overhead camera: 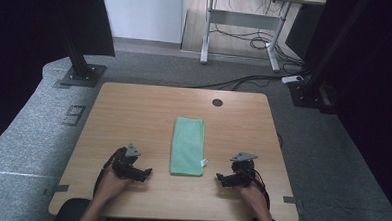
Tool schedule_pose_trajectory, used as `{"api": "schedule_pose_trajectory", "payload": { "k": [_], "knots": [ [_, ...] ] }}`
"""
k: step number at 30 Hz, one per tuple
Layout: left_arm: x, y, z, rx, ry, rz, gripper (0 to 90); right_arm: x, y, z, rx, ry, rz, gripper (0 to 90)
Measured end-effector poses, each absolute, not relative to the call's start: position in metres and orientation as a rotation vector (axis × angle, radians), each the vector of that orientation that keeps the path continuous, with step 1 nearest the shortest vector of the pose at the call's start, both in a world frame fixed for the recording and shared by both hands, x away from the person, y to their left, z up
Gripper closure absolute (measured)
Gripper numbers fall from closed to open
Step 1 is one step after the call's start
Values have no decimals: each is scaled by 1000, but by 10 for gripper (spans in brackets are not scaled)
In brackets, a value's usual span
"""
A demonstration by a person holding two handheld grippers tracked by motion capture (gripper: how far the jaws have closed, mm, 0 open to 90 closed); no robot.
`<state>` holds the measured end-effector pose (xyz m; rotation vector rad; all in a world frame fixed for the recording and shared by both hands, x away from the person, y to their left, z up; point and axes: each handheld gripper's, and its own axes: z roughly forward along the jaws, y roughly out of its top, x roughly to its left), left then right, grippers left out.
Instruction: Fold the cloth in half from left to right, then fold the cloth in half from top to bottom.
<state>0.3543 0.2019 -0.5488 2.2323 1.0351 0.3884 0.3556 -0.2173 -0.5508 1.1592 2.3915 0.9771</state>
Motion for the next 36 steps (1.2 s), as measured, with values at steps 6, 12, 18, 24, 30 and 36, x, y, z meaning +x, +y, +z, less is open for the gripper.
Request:
{"api": "schedule_pose_trajectory", "payload": {
  "k": [6, 12, 18, 24, 30, 36],
  "knots": [
    [355, 202, -549, 2232, 1037, 381, 0, 355, -218, -556, 1151, 2372, 990, 0],
    [355, 202, -549, 2232, 1037, 381, 0, 355, -217, -557, 1155, 2354, 995, 0],
    [355, 202, -549, 2232, 1037, 381, 0, 355, -217, -557, 1155, 2355, 996, 0],
    [355, 202, -549, 2231, 1042, 383, 0, 355, -217, -557, 1156, 2355, 998, 0],
    [355, 201, -549, 2229, 1045, 384, 0, 355, -216, -557, 1169, 2346, 993, 0],
    [355, 201, -549, 2228, 1048, 385, 0, 357, -216, -556, 1171, 2354, 987, 0]
  ]
}}
